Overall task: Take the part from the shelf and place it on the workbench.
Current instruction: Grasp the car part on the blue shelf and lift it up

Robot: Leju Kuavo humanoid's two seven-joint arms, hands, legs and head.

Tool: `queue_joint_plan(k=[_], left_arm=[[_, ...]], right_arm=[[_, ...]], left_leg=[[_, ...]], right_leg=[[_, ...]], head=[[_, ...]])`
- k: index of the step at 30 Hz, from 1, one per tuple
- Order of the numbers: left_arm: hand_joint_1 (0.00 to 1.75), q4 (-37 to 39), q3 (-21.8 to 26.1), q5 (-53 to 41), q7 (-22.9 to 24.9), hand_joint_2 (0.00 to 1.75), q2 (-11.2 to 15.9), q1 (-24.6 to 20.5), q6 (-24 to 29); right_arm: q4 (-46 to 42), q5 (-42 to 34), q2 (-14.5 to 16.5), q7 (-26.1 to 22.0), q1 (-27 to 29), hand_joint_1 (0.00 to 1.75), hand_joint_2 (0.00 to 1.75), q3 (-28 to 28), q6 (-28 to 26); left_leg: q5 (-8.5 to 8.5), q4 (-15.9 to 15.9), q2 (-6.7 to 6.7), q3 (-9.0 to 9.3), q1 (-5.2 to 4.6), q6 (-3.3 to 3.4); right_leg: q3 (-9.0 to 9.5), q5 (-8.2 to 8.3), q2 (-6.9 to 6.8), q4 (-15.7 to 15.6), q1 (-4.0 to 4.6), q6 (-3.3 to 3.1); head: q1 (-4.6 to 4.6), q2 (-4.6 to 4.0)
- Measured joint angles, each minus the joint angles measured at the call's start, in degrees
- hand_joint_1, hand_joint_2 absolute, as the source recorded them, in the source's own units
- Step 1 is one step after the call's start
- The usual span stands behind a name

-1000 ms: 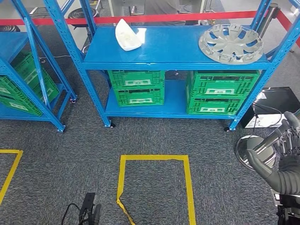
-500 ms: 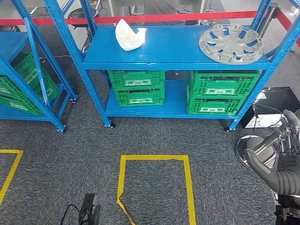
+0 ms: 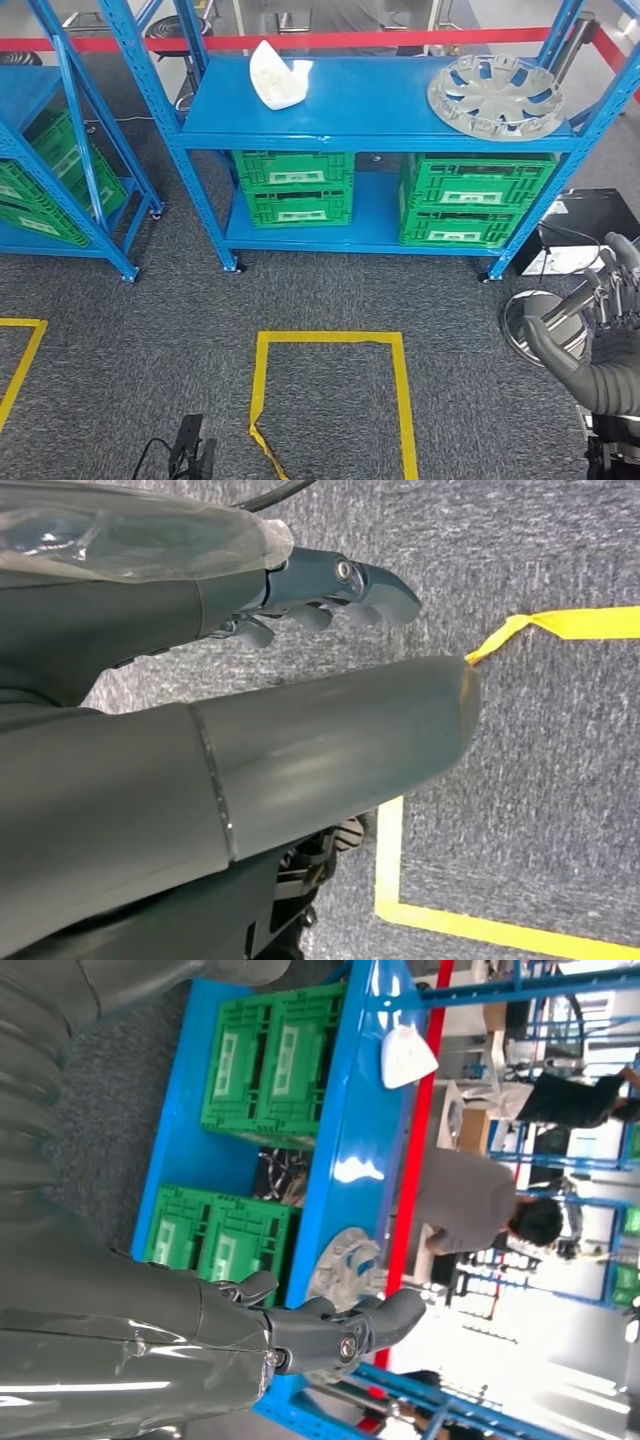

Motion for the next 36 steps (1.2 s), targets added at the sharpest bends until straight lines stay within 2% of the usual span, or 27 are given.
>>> queue_joint_plan(k=[3,4,5,6,7,8,9,10,11,12,14,15,16,18,19,20,21,23,24,25,26,29,30,32,34,35,36], left_arm=[[0.0,0.0,0.0,0.0,0.0,0.0,-0.1,0.1,0.0],[0.0,0.0,0.0,0.0,0.0,0.0,-0.2,0.2,0.0],[0.0,0.0,0.0,0.0,0.0,0.0,-0.2,0.3,0.0],[0.0,0.0,0.0,0.0,0.0,0.0,-0.3,0.4,0.0],[0.0,0.0,0.0,0.0,0.0,0.0,-0.4,0.4,0.0],[0.0,0.0,0.0,0.0,0.0,0.0,-0.4,0.5,0.0],[0.0,0.0,0.0,0.0,0.0,0.0,-0.4,0.5,0.0],[0.0,0.0,0.0,0.0,0.0,0.0,-0.3,0.4,0.0],[0.0,0.0,0.0,0.0,0.0,0.0,-0.3,0.4,0.0],[0.0,0.0,0.0,0.0,0.0,0.0,-0.3,0.3,0.0],[0.0,0.0,0.0,0.0,0.0,0.0,-0.3,0.2,0.0],[0.0,0.0,0.0,0.0,0.0,0.0,-0.4,0.1,0.0],[0.0,0.0,0.0,-0.1,0.0,0.0,-0.4,0.0,0.0],[0.0,0.0,0.0,-0.1,0.0,0.0,-0.4,-0.1,0.0],[0.0,0.0,0.0,-0.1,0.0,0.0,-0.4,-0.1,0.0],[0.0,0.0,0.0,-0.2,0.1,0.0,-0.4,0.0,0.0],[0.0,0.0,0.0,-0.2,0.1,0.0,-0.4,0.0,0.0],[0.0,0.1,0.0,-0.1,0.2,0.0,-0.2,0.1,0.0],[0.0,0.1,0.0,0.0,0.2,0.0,-0.1,0.1,0.0],[0.0,0.1,0.0,0.0,0.3,0.0,0.1,0.0,0.0],[0.0,0.1,0.0,0.1,0.3,0.0,0.1,0.0,0.0],[0.0,0.1,0.0,0.1,0.3,0.0,0.0,0.0,0.0],[0.0,0.1,0.0,0.2,0.3,0.0,-0.1,0.1,0.0],[0.0,0.1,0.0,0.2,0.3,0.0,-0.1,0.2,0.0],[0.0,0.1,0.0,0.2,0.3,0.0,-0.1,0.2,0.0],[0.0,0.1,0.0,0.2,0.3,0.0,-0.2,0.3,0.0],[0.0,0.1,0.0,0.2,0.3,0.0,-0.3,0.4,0.0]], right_arm=[[-0.1,0.1,0.0,0.0,0.2,0.0,1.75,-0.3,0.2],[-0.1,0.1,0.0,0.0,0.3,0.0,1.75,-0.3,0.2],[-0.1,0.1,0.0,0.0,0.3,0.0,1.75,-0.4,0.3],[-0.1,0.1,0.0,0.0,0.4,0.0,1.75,-0.5,0.3],[-0.1,0.2,0.0,0.1,0.4,0.0,1.75,-0.6,0.3],[-0.1,0.2,0.0,0.1,0.4,0.0,1.75,-0.6,0.3],[-0.2,0.3,0.1,0.2,0.4,0.0,1.75,-0.6,0.3],[-0.2,0.4,0.1,0.3,0.5,0.0,1.75,-0.7,0.3],[-0.2,0.6,0.1,0.5,0.5,0.0,1.75,-0.8,0.4],[-0.3,0.7,0.1,0.6,0.6,0.0,1.75,-0.8,0.5],[-0.4,0.8,0.2,0.8,0.7,0.0,1.75,-1.0,0.8],[-0.5,0.8,0.2,0.9,0.6,0.0,1.75,-1.1,0.9],[-0.6,0.8,0.2,0.9,0.6,0.0,1.75,-1.1,1.0],[-0.7,0.7,0.3,1.1,0.4,0.0,1.75,-1.1,1.1],[-0.7,0.5,0.3,1.2,0.4,0.0,1.75,-1.1,1.1],[-0.7,0.4,0.3,1.2,0.4,0.0,1.75,-1.1,1.1],[-0.7,0.2,0.3,1.2,0.4,0.0,1.75,-1.1,1.1],[-0.7,-0.1,0.3,1.0,0.2,0.0,1.75,-1.1,1.0],[-0.7,-0.2,0.3,0.9,0.0,0.0,1.75,-1.0,1.0],[-0.6,-0.3,0.3,0.8,-0.2,0.0,1.75,-1.0,1.0],[-0.5,-0.3,0.3,0.7,-0.3,0.0,1.75,-0.9,1.0],[-0.3,-0.4,0.3,0.6,-0.6,0.0,1.75,-0.7,1.0],[-0.2,-0.4,0.3,0.5,-0.8,0.0,1.75,-0.7,1.0],[-0.1,-0.4,0.3,0.5,-1.1,0.0,1.75,-0.6,1.0],[0.0,-0.4,0.3,0.5,-1.1,0.0,1.75,-0.5,1.0],[0.2,-0.4,0.3,0.5,-1.1,0.0,1.75,-0.5,1.0],[0.2,-0.4,0.3,0.5,-1.1,0.0,1.75,-0.5,1.0]], left_leg=[[-0.01,-0.6,0.21,0.7,0.21,0.21],[-0.17,-0.5,0.22,0.79,0.26,0.14],[-0.4,-0.3,0.2,0.89,0.39,-0.05],[-0.72,-0.1,0.14,1.04,0.59,-0.34],[-1.17,0.3,0.08,1.22,0.82,-0.77],[-1.67,0.8,0.02,1.28,0.9,-1.3],[-2.13,1.4,-0.03,1.25,0.89,-1.81],[-2.46,1.8,-0.07,1.18,0.82,-2.24],[-2.61,1.9,-0.1,1.14,0.72,-2.53],[-2.69,2.0,-0.08,1.22,0.78,-2.71],[-3.29,2.6,-0.08,1.16,0.97,-2.96],[-4.28,4.7,-0.09,0.18,0.98,-3.01],[-5.71,8.1,-0.15,-1.64,0.9,-2.99],[-8.69,17.1,-0.25,-7.09,0.59,-2.73],[-9.14,20.4,-0.29,-9.43,0.43,-2.48],[-8.36,21.5,-0.33,-10.8,0.19,-2.04],[-6.42,20.3,-0.38,-11.05,-0.14,-1.39],[-0.99,12.7,-0.65,-8.91,-1.2,0.57],[0.68,9.0,-0.74,-7.54,-1.66,1.5],[1.47,6.2,-0.82,-6.5,-2.09,2.13],[1.4,4.7,-0.85,-5.91,-2.35,2.53],[1.1,2.4,-0.82,-3.94,-2.14,2.58],[1.1,1.8,-0.82,-3.05,-1.94,2.58],[0.81,1.3,-0.81,-1.83,-1.72,2.55],[0.14,1.3,-0.81,-1.16,-1.62,2.36],[-0.27,1.3,-0.82,-0.72,-1.52,2.16],[-0.74,1.4,-0.82,-0.16,-1.37,1.92]], right_leg=[[-5.21,-4.76,0.01,10.8,-0.2,0.52],[-6.55,-5.28,-0.01,13.3,-0.36,0.72],[-6.81,-4.61,-0.03,13.4,-0.55,0.91],[-5.97,-2.97,-0.09,11.4,-0.76,1.13],[-4.25,-0.79,-0.2,7.6,-1.02,1.43],[-2.52,0.6,-0.28,4.1,-1.13,1.71],[-1.25,1.34,-0.22,1.4,-1.19,1.57],[-0.64,1.32,-0.12,0.1,-1.15,1.18],[-0.65,0.76,0.07,0.1,-0.96,0.57],[-0.71,0.61,0.27,0.2,-0.89,-0.2],[-0.48,0.29,0.44,0.2,-0.75,-1.15],[-0.26,0.16,0.49,0.2,-0.72,-1.52],[-0.04,0.01,0.5,0.1,-0.64,-1.84],[0.27,-0.37,0.51,0.1,-0.27,-2.4],[0.5,-0.6,0.59,0.1,0.0,-2.66],[0.87,-0.89,0.74,0.1,0.3,-2.87],[1.36,-1.22,0.9,0.1,0.6,-3.02],[2.44,-1.95,1.18,-0.1,1.01,-3.18],[2.83,-2.3,1.29,-0.2,1.2,-3.12],[3.09,-2.59,1.38,-0.4,1.24,-2.96],[3.4,-2.63,1.44,-0.5,1.21,-2.72],[4.46,-2.49,1.17,-0.4,1.22,-1.77],[4.19,-3.11,0.95,0.7,1.22,-1.45],[1.37,-5.79,0.61,6.5,1.02,-0.81],[-3.24,-8.18,0.56,13.3,0.65,-0.21],[-4.69,-8.04,0.52,14.7,0.46,0.01],[-5.07,-6.55,0.45,13.8,0.28,0.23]], head=[[0.21,0.0],[0.24,0.0],[0.24,-0.01],[0.24,-0.01],[0.25,-0.01],[0.31,-0.01],[0.41,0.0],[0.36,0.0],[0.28,0.0],[0.17,0.0],[-0.2,0.0],[-0.36,0.0],[-0.56,0.0],[-0.83,0.0],[-0.91,0.0],[-1.0,0.0],[-1.09,0.0],[-1.3,0.0],[-1.23,0.0],[-1.14,0.0],[-1.01,0.0],[-1.03,0.0],[-0.97,-0.01],[-0.69,-0.01],[-0.52,0.0],[-0.5,0.0],[-0.5,0.0]])
